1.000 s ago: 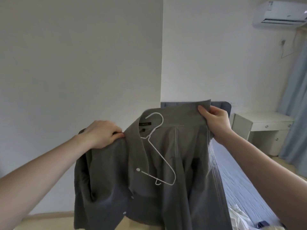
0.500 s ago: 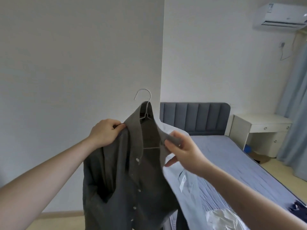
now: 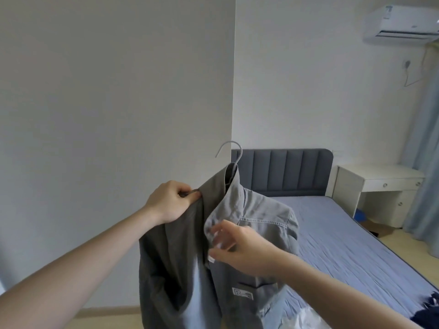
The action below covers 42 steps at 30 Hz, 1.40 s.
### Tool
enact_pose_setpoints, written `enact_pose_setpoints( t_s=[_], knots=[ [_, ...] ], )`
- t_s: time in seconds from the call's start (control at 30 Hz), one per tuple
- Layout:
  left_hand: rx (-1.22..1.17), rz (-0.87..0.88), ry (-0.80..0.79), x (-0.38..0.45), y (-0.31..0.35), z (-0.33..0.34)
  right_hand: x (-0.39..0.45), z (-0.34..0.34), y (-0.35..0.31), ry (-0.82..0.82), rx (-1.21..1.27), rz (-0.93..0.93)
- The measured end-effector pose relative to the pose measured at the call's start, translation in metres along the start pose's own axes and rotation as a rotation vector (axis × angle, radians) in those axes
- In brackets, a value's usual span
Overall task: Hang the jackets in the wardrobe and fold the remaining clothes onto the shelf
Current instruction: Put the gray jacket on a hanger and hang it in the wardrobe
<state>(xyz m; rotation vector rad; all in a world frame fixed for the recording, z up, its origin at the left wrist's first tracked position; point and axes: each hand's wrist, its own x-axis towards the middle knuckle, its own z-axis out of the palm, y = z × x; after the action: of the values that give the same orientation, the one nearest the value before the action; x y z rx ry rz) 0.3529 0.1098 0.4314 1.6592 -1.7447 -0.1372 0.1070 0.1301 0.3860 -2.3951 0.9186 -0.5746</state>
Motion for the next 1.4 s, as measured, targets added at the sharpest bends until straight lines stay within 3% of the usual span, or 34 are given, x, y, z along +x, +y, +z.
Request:
enact_pose_setpoints(
  t_s=[0.07,0.2,0.27,0.47,0.63,0.77,0.93,1.17,1.4],
  knots=[
    [0.002,-0.019,0.011,-0.002,-0.007,-0.006,-0.014,-0.022,0.004,-0.005,-0.002,-0.017],
    [-0.004,-0.039,0.015,-0.006,-0.014,-0.013,-0.028,-0.072,0.021,0.341,-0.002,-0.002],
    [-0.018,-0.027,0.016,-0.008,-0.016,-0.015,-0.026,-0.091,0.039,0.436,-0.005,0.058],
    [-0.067,0.018,0.010,-0.005,-0.007,-0.014,-0.022,-0.105,0.085,0.184,-0.135,0.252],
    [-0.004,0.030,0.071,0.000,-0.010,-0.007,-0.017,-0.100,0.091,0.085,-0.035,0.158],
    [-0.003,-0.006,0.127,-0.003,-0.013,-0.006,-0.004,-0.099,0.087,0.118,0.189,0.107],
    [0.210,-0.094,0.107,-0.013,-0.018,-0.016,0.021,-0.085,0.080,0.096,0.254,0.020],
    [0.088,-0.279,0.267,-0.086,-0.036,-0.034,0.058,-0.050,0.073,-0.032,0.349,-0.111],
    [0.100,-0.547,0.447,-0.207,-0.046,-0.058,0.104,0.029,0.026,-0.124,0.541,-0.280]
  ],
)
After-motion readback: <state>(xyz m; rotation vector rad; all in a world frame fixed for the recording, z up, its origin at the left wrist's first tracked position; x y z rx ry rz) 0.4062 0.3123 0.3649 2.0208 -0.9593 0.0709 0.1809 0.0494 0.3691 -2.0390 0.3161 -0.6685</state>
